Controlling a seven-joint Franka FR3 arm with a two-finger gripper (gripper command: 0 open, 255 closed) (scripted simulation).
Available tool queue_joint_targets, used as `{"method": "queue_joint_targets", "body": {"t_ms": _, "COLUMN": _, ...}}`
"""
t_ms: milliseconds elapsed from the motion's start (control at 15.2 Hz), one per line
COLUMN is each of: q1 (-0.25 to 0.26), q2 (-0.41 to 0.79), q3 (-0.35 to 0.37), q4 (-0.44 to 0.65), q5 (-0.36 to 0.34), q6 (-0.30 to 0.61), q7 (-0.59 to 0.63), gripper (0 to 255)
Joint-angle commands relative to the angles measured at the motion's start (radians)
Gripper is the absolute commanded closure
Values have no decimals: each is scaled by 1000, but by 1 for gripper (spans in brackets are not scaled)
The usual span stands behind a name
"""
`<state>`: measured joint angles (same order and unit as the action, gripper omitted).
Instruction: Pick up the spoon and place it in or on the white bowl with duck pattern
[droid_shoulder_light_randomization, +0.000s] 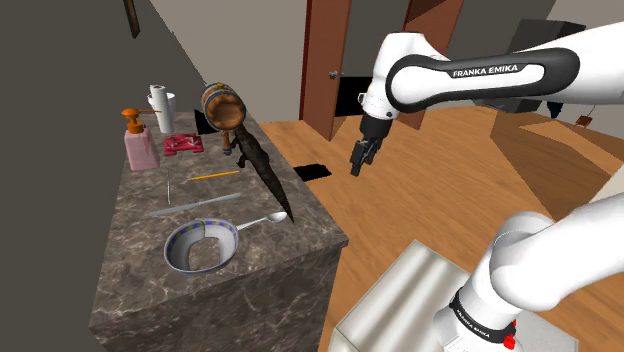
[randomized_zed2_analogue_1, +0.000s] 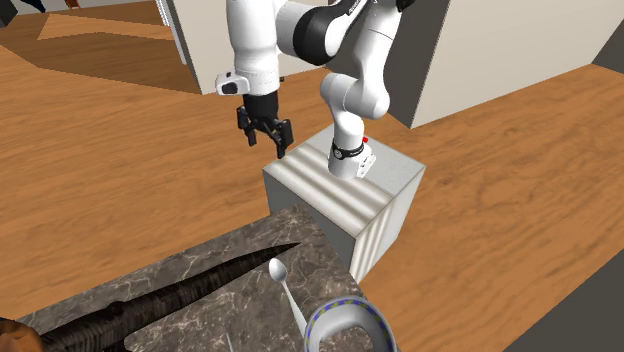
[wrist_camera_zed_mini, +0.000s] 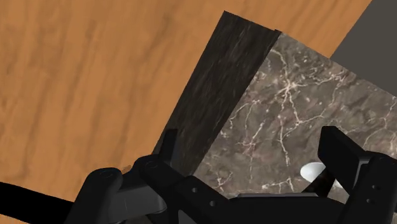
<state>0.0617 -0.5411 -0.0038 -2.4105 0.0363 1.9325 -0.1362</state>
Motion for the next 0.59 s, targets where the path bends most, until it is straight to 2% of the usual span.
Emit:
{"method": "queue_joint_targets", "body": {"t_ms": 0, "q1": 26, "q2": 62, "q3": -5, "q4": 14, "q5": 16, "q6": 55, "q7": -55, "gripper": 0}}
{"method": "queue_joint_targets", "body": {"t_ms": 528, "q1": 120, "q2": 332, "q3": -8, "q4": 137, "q5": 98, "q6": 213, "q7": -275, "gripper": 0}}
